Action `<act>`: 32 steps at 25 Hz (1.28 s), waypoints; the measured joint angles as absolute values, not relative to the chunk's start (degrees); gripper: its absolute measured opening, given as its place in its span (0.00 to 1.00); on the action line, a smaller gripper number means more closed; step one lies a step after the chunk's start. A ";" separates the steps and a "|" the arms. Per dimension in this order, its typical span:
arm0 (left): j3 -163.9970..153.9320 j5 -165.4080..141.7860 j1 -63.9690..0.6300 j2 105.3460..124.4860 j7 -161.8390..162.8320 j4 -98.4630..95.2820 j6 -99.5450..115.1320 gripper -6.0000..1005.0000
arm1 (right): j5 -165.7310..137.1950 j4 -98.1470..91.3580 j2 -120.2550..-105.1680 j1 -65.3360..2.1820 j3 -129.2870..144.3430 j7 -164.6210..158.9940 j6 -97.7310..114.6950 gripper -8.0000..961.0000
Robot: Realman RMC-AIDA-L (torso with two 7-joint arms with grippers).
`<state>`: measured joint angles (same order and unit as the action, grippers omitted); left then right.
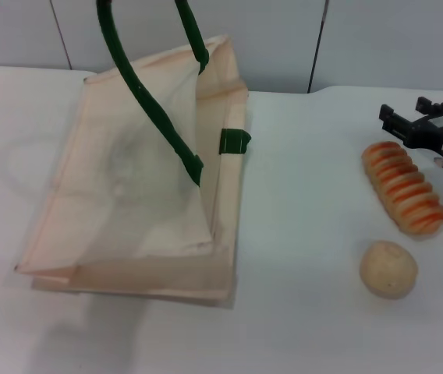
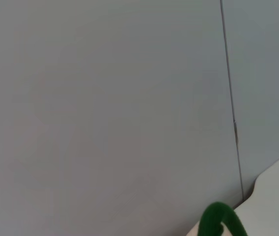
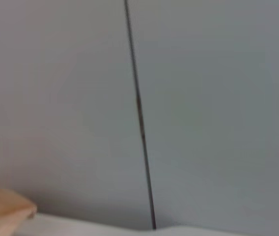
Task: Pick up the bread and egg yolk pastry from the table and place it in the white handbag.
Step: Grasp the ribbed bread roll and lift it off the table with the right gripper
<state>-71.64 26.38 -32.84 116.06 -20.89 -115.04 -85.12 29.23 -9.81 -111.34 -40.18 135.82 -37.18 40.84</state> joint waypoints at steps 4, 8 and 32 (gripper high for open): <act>-71.67 25.41 -33.15 116.04 -20.97 -114.92 -85.73 0.12 | 20.20 -9.80 -110.10 -42.92 135.87 -44.66 34.86 0.77; -71.66 24.03 -33.37 115.97 -20.97 -114.88 -86.79 0.12 | 13.48 -9.83 -109.93 -44.20 135.79 -50.35 33.34 0.77; -72.23 23.87 -36.17 116.10 -20.91 -111.96 -86.16 0.12 | 11.38 40.45 -116.46 -60.72 136.82 -67.42 71.40 0.78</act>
<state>-72.23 23.87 -36.17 116.10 -20.92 -111.96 -86.16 11.38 40.45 -116.46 -60.72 136.82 -67.42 71.40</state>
